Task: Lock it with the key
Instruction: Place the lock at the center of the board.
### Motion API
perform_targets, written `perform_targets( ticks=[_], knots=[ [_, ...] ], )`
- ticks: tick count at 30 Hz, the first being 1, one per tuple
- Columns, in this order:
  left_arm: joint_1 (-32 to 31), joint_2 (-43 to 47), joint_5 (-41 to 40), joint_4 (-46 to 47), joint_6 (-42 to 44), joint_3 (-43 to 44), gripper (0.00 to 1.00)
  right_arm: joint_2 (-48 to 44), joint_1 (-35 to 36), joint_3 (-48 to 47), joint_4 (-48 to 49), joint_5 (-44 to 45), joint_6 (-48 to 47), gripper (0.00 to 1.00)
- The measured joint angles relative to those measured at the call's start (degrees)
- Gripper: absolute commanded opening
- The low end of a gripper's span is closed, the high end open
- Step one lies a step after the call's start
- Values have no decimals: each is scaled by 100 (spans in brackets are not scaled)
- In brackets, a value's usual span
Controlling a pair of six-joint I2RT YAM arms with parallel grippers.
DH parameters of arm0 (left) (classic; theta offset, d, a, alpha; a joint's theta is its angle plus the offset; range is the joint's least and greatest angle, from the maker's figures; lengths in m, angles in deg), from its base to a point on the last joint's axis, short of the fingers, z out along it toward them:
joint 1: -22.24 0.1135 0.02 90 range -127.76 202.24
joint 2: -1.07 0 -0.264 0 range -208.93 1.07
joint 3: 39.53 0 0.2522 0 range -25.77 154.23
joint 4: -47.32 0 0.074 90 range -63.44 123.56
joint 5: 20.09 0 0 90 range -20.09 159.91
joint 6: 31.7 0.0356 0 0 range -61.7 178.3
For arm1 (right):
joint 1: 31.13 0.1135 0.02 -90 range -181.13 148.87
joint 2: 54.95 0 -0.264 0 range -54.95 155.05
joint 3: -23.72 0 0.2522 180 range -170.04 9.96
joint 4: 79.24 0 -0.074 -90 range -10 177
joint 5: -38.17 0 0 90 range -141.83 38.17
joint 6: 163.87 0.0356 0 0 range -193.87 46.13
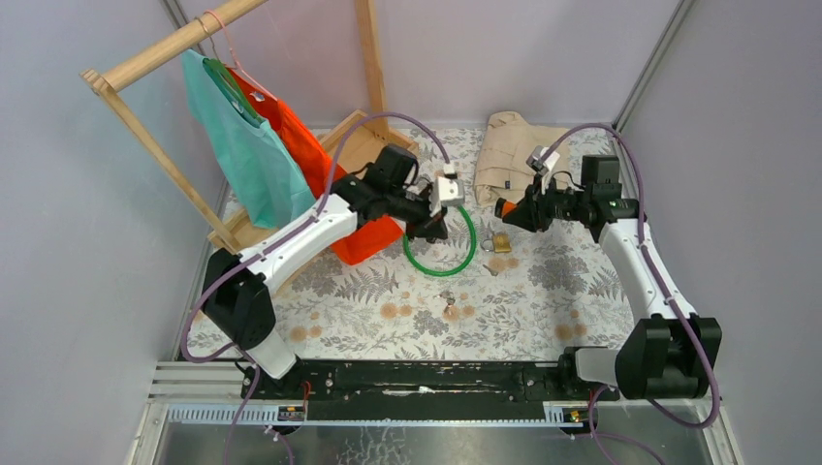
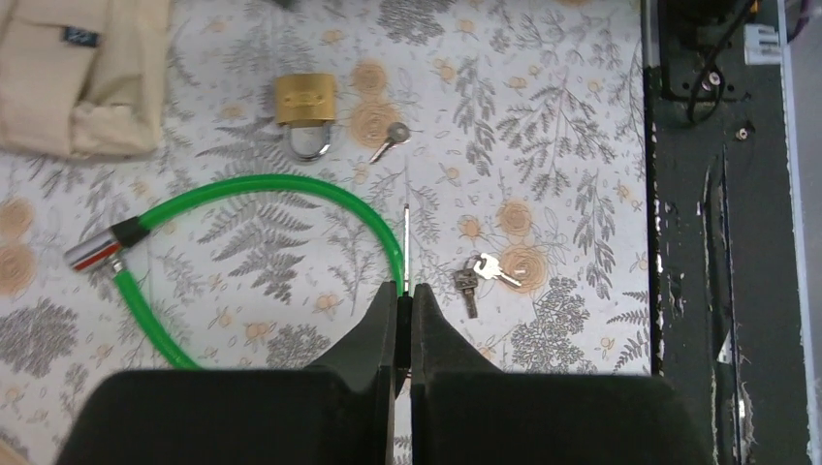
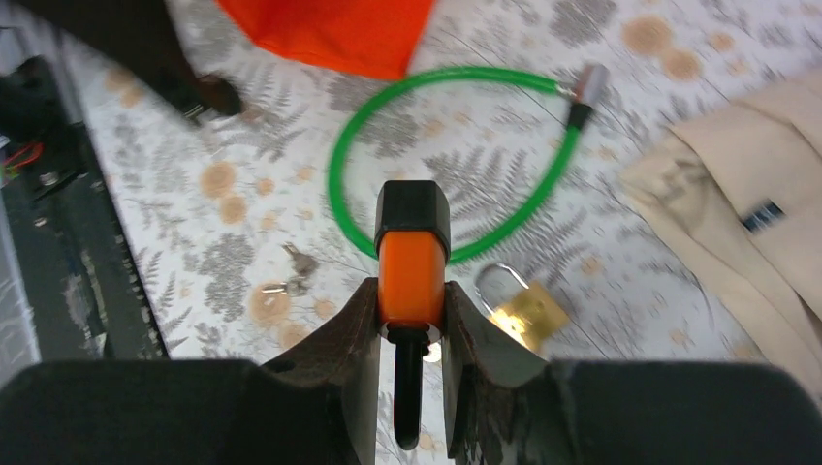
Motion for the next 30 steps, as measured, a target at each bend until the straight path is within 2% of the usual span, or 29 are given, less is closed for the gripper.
perform_targets(
  ticks=[7,9,17,27,30],
  knots=[
    [-846,4,-664,-44,496,-192,3,778,-127,-437,-332,1515,258,0],
    [-1082,-42,-868,-94,627,-164,3,1010,-262,-437,-446,1679,299,0],
    [-1687,-535,-1327,-186,887,173,3,2424,-831,-525,-1126,1862,264,2],
    [-2175,-1158,-1491,-236,787,452,2,3364,-979,-870,-1401,1947,87,9],
    [-2238,-1224,-1554,-256,739,452,2,3606,-1021,-992,-1421,1958,33,16]
  ],
)
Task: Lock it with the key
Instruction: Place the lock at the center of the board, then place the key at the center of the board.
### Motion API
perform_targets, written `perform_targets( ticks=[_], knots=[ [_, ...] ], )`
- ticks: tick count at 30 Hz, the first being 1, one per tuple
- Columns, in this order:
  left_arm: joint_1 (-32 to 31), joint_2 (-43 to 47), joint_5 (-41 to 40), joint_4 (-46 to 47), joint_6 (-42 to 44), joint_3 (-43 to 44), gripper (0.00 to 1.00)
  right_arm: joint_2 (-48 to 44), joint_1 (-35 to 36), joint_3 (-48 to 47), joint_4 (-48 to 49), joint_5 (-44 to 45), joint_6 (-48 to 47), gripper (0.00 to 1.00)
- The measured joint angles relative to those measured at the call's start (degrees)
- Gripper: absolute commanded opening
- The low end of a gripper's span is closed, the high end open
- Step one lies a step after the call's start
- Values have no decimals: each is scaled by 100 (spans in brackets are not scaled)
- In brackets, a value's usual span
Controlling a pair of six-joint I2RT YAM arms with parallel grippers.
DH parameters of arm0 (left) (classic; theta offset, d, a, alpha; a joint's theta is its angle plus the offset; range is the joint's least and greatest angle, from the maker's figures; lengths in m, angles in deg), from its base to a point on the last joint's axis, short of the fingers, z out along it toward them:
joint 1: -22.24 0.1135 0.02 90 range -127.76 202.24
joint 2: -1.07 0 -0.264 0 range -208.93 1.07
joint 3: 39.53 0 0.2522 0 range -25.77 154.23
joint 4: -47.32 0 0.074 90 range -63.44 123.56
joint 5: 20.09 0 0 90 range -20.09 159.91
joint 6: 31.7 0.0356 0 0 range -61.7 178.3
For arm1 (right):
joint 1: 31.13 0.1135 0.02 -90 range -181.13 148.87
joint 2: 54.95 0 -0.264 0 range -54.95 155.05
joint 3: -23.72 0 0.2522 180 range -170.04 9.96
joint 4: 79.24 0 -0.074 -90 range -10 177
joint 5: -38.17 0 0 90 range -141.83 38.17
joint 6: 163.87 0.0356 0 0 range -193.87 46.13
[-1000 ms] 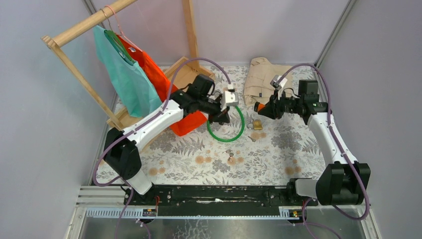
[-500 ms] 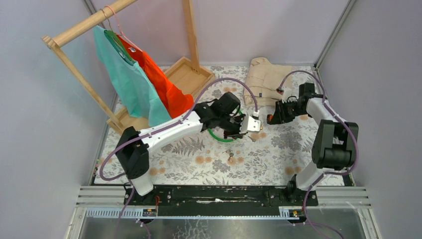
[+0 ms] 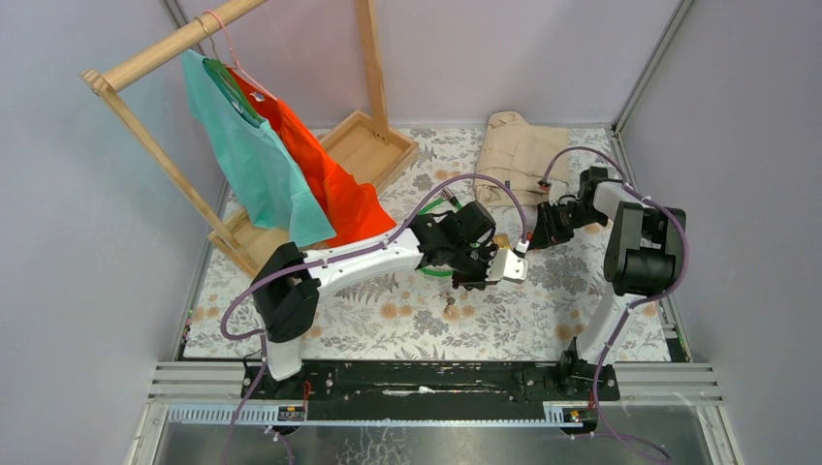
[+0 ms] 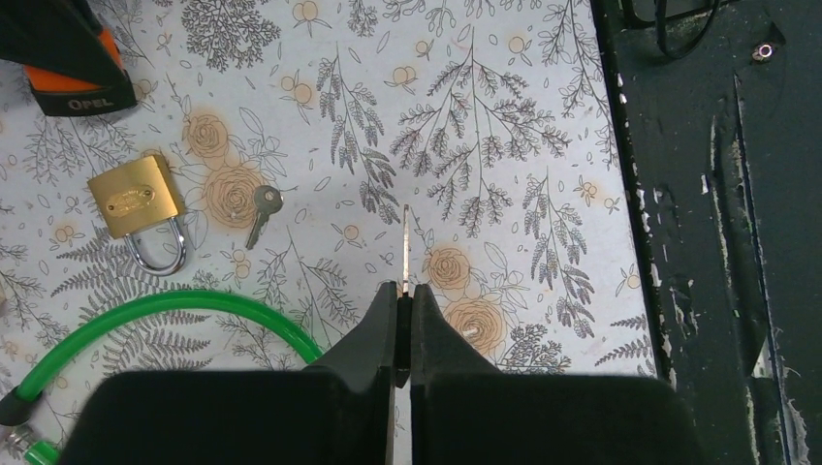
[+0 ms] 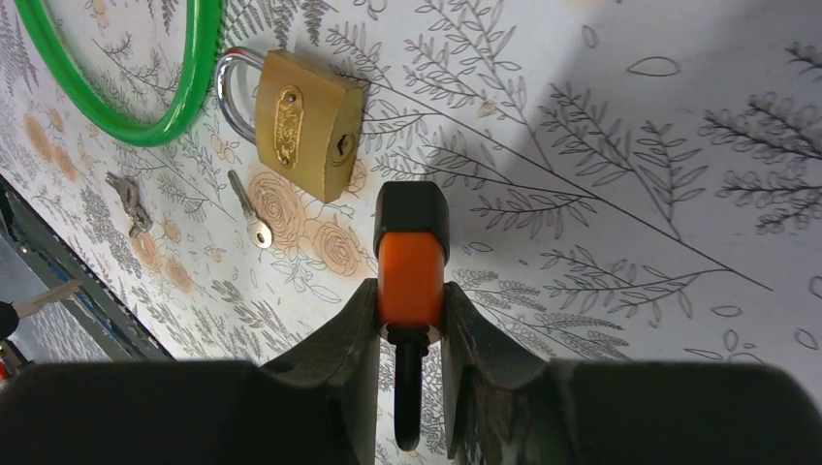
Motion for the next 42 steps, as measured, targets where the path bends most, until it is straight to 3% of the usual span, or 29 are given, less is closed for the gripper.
perform_targets(
  ticks=[4,13,24,31,42],
  knots=[
    [-37,-9,-48,-11,-59,0,2,214,-122,-254,-153,-20,-59,32],
    [-79,-9,-127,-11,-83,0,3,472,-365,-540,-271,297,-304,57],
    [-81,-302,-164,-31,-111,334,3,385,-396,-638,-363,664,-525,67],
    [-162,-885,-313,186,-498,1027,5,-243,-411,-70,-225,977,-553,74],
    [-229,-2387,-610,660,-1445,2651,11,-1615,-472,151,9,713,533,81]
  ],
)
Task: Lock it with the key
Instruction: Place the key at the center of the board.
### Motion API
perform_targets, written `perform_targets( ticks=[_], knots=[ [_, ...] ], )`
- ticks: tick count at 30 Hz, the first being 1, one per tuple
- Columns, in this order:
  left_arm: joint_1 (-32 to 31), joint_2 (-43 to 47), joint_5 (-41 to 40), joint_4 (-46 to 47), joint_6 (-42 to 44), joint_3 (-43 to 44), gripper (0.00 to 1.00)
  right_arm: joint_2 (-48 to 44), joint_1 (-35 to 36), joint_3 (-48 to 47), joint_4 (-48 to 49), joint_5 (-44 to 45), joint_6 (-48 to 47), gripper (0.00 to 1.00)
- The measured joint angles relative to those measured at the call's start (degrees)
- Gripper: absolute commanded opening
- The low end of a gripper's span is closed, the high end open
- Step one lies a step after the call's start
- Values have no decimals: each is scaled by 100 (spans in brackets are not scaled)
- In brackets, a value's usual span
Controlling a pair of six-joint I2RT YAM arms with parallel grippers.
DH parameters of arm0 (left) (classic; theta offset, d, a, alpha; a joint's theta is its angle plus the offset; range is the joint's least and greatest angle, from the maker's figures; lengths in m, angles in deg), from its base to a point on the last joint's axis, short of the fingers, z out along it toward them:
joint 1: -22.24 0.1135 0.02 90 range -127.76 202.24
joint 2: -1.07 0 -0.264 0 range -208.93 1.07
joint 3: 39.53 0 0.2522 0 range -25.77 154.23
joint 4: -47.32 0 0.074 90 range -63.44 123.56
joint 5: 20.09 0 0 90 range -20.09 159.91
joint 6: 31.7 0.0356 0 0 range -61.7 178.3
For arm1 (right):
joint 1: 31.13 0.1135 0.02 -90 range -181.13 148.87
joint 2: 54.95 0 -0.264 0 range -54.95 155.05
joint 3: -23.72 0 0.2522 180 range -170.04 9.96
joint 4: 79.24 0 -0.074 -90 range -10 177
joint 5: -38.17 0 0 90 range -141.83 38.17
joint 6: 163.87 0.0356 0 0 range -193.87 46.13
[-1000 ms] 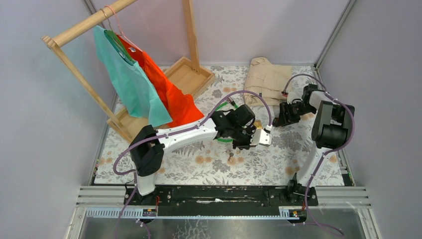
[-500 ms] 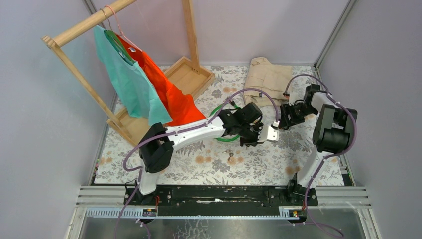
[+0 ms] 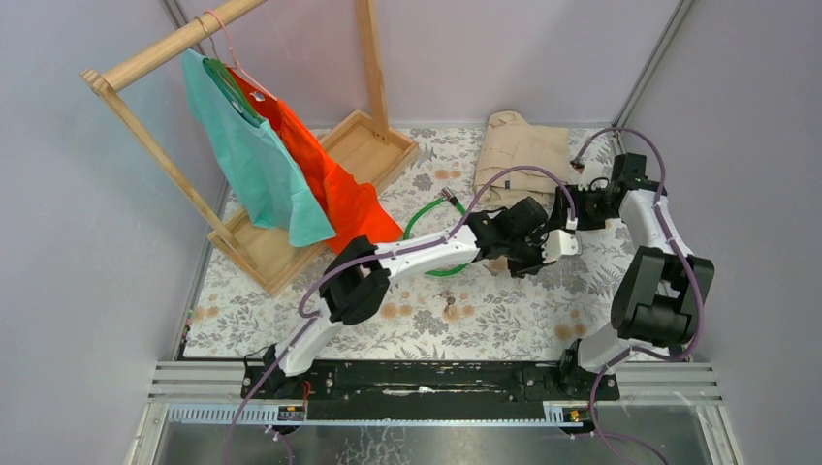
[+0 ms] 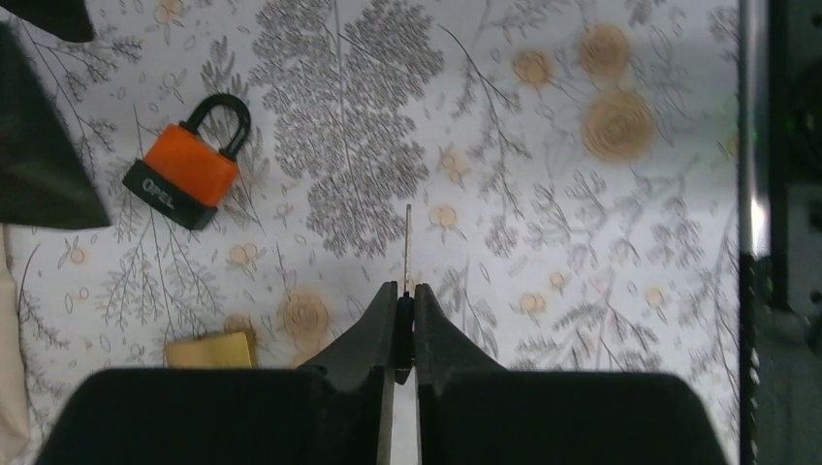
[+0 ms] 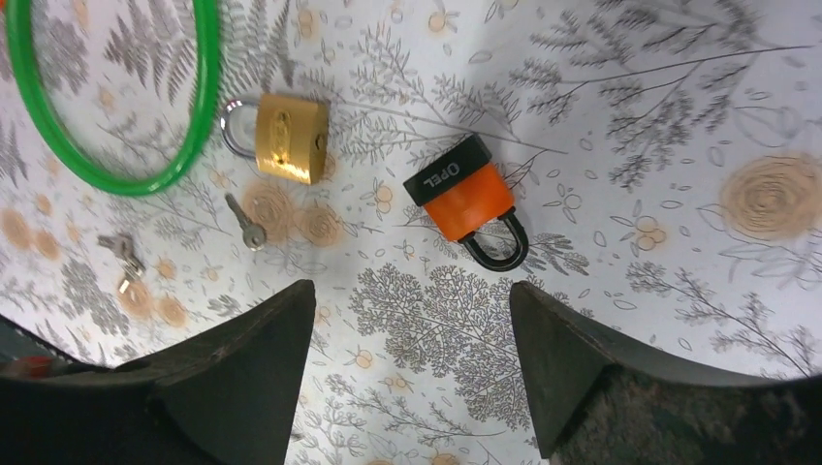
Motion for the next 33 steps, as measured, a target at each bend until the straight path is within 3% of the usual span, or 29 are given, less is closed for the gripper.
perform_targets(
  ticks=[7,13,22,25,33],
  knots=[
    [0,-935,-118,240,-286,949,18,-603,-144,2,363,-4,802,82],
    [0,-1521,-122,374,-352,1541,36,-693,-153,28,603,-153,1237,82],
    [0,-1585,-284,365,-258,1582,61,-852,-153,323,863,-74,1419,83],
    [0,-1412,-409,352,-166,1370,65,-960,-153,323,920,17,1419,84],
    [0,59,-1075,369,214,-313,80,-1152,-153,321,1003,280,1394,93]
  ],
)
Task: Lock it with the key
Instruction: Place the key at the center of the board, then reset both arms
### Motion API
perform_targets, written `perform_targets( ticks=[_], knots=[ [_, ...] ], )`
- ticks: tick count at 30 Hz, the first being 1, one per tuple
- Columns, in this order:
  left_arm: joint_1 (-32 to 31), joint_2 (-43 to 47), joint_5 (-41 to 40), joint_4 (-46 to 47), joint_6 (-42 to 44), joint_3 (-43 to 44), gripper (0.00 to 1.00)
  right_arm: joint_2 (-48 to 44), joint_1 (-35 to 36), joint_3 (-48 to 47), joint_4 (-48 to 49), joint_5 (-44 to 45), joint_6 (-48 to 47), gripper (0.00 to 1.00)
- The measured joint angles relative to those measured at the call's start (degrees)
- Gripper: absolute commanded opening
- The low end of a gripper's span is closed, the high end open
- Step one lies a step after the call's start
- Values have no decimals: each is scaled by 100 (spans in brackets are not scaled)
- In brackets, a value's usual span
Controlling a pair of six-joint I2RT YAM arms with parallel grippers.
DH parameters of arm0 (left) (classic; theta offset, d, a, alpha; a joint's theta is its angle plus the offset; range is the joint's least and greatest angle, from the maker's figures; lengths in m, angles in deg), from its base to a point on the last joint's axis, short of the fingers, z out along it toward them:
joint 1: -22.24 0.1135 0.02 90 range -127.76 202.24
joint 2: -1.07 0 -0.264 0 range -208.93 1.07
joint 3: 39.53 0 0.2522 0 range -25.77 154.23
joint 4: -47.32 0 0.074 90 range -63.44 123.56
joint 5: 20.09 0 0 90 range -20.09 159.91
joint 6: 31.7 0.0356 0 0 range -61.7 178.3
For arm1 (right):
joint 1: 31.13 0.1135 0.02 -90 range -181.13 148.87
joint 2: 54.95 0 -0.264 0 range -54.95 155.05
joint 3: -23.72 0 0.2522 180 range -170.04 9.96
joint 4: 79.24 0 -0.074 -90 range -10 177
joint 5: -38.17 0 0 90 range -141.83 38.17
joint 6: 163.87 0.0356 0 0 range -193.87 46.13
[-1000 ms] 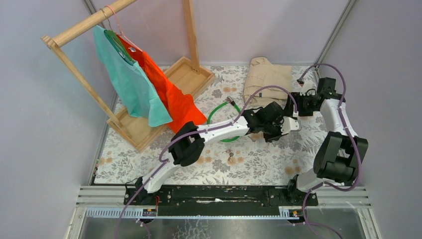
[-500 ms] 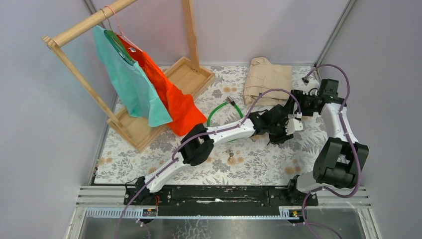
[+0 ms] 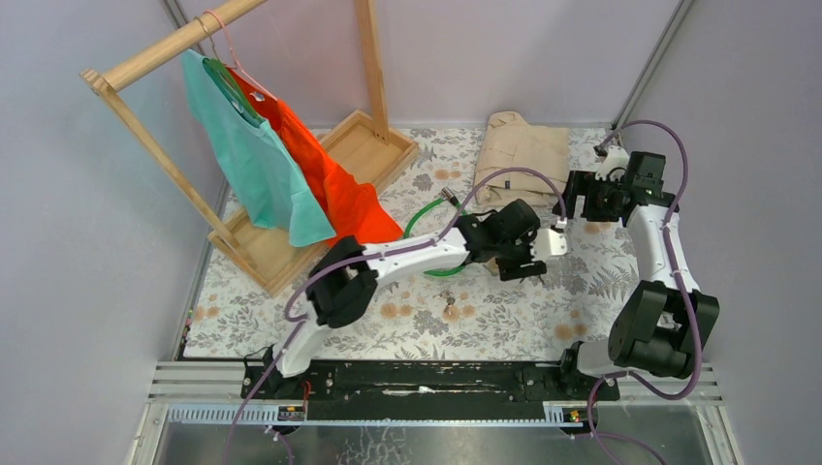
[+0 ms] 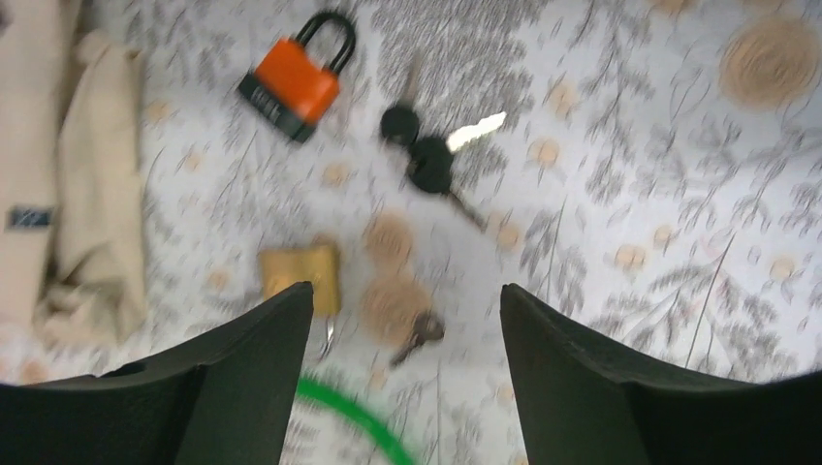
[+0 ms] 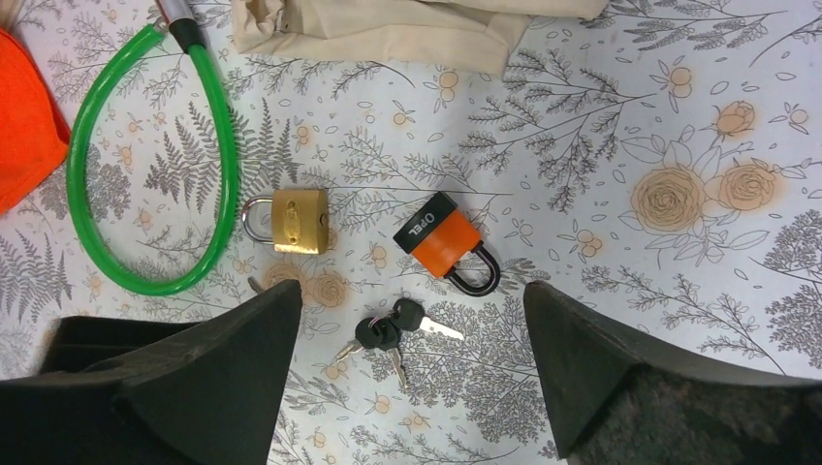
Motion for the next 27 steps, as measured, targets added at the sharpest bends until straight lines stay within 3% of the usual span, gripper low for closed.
perform_targets(
  ticks=[8,15,27],
  knots=[
    [2,1720,-1394,560,396,-1928,99,90,337,-118,9,437,7,100],
    [74,2728,-2481,1309,562,-3447,100,197,1139,-267,7,1078,-22,99],
    [901,4310,-2402,1613,369,-4686,100,247,1738,-525,0,2197,-186,99]
  ],
)
